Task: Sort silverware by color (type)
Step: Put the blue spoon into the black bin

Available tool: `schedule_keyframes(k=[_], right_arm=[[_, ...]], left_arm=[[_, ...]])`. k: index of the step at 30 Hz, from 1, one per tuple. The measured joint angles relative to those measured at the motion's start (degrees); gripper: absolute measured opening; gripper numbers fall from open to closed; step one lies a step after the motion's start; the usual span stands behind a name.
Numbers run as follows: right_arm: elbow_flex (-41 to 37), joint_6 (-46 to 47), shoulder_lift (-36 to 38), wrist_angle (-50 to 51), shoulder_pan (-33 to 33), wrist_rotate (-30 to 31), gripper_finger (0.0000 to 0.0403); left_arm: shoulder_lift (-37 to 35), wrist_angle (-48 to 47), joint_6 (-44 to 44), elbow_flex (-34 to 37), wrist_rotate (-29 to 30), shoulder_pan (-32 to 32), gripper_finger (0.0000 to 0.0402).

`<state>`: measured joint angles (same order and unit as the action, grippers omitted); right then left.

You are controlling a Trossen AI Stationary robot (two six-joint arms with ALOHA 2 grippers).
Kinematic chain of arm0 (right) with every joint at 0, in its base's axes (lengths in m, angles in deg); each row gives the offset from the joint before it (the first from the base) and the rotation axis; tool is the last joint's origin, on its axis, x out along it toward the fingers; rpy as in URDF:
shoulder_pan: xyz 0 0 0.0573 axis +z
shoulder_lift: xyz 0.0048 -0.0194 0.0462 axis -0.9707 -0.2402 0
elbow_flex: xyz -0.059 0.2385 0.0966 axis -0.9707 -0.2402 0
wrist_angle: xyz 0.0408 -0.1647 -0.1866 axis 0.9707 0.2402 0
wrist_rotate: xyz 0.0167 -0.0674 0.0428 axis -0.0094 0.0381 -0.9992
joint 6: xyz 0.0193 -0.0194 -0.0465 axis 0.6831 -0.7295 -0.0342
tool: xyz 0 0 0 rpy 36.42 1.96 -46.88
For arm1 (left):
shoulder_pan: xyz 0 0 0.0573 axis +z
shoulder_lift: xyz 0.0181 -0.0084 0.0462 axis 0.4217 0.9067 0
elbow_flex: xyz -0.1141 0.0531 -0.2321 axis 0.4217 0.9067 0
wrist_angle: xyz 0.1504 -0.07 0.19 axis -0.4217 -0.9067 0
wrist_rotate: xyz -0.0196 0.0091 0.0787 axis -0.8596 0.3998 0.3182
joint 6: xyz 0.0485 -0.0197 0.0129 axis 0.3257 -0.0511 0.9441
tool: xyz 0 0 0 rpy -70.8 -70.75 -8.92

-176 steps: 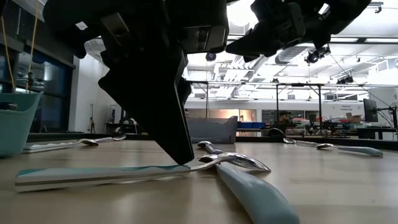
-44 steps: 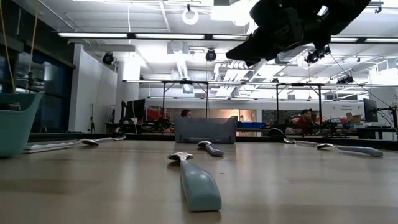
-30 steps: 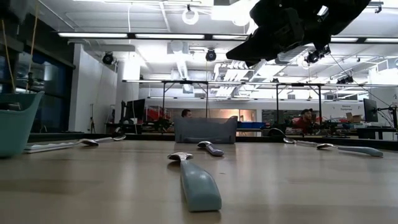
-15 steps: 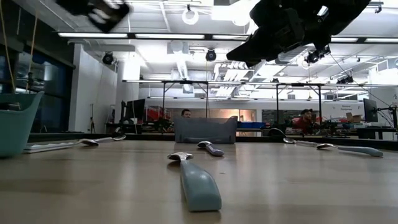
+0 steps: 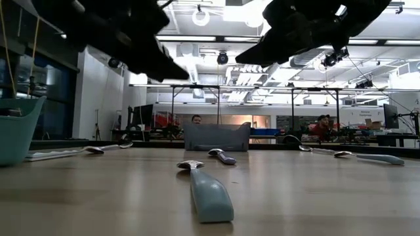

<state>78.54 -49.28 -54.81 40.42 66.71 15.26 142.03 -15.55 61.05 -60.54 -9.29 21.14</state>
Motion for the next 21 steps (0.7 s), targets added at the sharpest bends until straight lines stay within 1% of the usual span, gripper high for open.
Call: schedule_keyframes(k=[4, 6, 9, 13, 15, 18, 21], right_arm=[[0.0, 0.4, 0.0, -0.2, 0.0, 3.5, 0.0000], [0.0, 0.4, 0.0, 0.6, 0.0, 5.3, 0.0000], [0.0, 2.1, 0.0, 1.0, 0.0, 9.6, 0.0000], [0.0, 3.4, 0.2, 1.8, 0.0, 17.8, 0.0000], [0.0, 3.4, 0.6, 3.5, 0.0, 21.0, 0.0000], [0.1, 4.1, 2.2, 7.5, -0.7, 25.2, 0.0000], [1.5, 6.9, 3.8, 14.8, -2.3, 28.7, 0.0000]], left_arm=[[0.0, 5.9, 2.7, 3.3, 8.2, 4.8, 0.0000], [0.0, 7.6, 3.4, 4.2, 10.8, 7.2, 0.0000], [0.0, 11.4, 4.2, 6.2, 10.1, 10.9, 0.0000], [0.0, 18.1, 4.1, 9.5, 5.9, 15.8, 0.0000], [0.0, 20.7, 3.8, 11.1, 4.8, 18.0, 0.0000], [0.0, 21.9, 3.7, 12.2, 4.5, 20.4, 0.0000], [0.0, 22.0, 3.7, 12.4, 4.5, 22.1, 0.0000]])
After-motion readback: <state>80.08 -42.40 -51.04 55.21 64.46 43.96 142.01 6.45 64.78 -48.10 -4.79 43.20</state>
